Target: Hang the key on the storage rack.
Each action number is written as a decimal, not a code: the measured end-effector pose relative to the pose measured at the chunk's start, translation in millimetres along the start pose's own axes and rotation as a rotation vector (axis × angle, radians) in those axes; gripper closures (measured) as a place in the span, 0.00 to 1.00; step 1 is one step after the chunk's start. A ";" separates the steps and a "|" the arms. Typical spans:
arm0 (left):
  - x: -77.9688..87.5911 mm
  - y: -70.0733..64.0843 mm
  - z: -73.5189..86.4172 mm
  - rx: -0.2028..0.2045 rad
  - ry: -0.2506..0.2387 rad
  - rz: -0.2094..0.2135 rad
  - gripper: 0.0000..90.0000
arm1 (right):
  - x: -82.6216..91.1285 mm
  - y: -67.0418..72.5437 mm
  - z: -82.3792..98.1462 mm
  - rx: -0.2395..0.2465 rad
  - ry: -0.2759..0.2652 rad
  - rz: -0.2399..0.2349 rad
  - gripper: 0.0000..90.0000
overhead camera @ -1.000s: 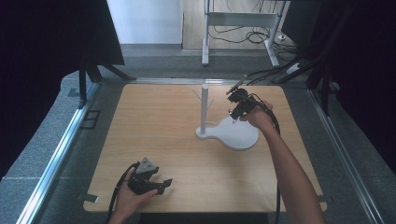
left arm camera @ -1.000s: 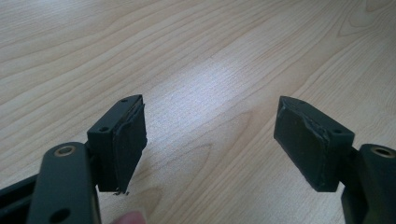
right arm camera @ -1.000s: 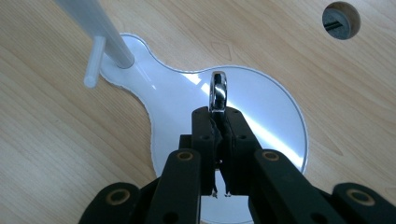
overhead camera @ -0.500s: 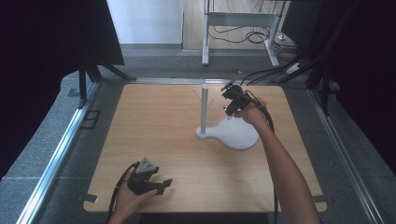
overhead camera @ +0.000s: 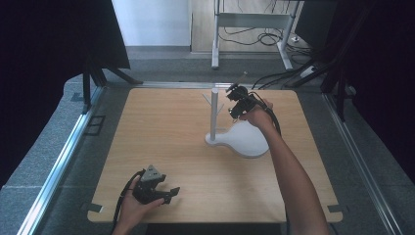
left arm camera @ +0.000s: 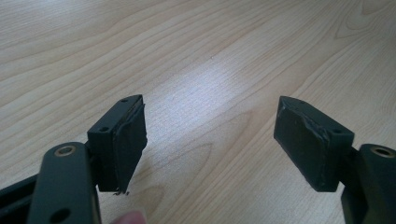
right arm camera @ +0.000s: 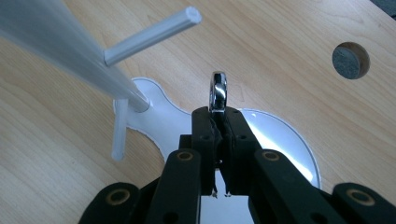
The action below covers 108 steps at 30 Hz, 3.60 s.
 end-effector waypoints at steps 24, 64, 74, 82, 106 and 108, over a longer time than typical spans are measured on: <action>0.4 -1.2 0.1 -0.005 0.006 0.006 0.29 | 11.7 5.3 -25.4 0.036 -0.015 0.030 0.94; -6.9 -5.0 2.4 -0.015 0.030 0.011 0.29 | 18.2 26.0 -5.7 0.016 -0.058 -0.036 0.76; -9.2 -6.7 3.1 -0.020 0.039 0.012 0.29 | 23.3 24.2 13.1 -0.010 -0.085 -0.069 0.74; -11.5 -7.7 3.6 -0.020 0.043 0.013 0.29 | 23.4 19.5 29.1 -0.022 -0.096 -0.080 0.73; -15.5 -10.6 5.1 -0.029 0.060 0.013 0.29 | 11.6 28.4 96.0 -0.067 -0.151 -0.127 0.65; -16.3 -10.7 5.5 -0.031 0.064 0.013 0.29 | 9.0 31.6 104.1 -0.069 -0.160 -0.133 0.65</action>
Point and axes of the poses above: each handheld gripper's, and its own axes: x roughly backward along the jaws, z roughly out of its underside, y roughly to its left, the point moved 9 cm from there along -x, roughly forward along the jaws, and after that the axes turned 10 degrees about z, right-handed, at the moved point
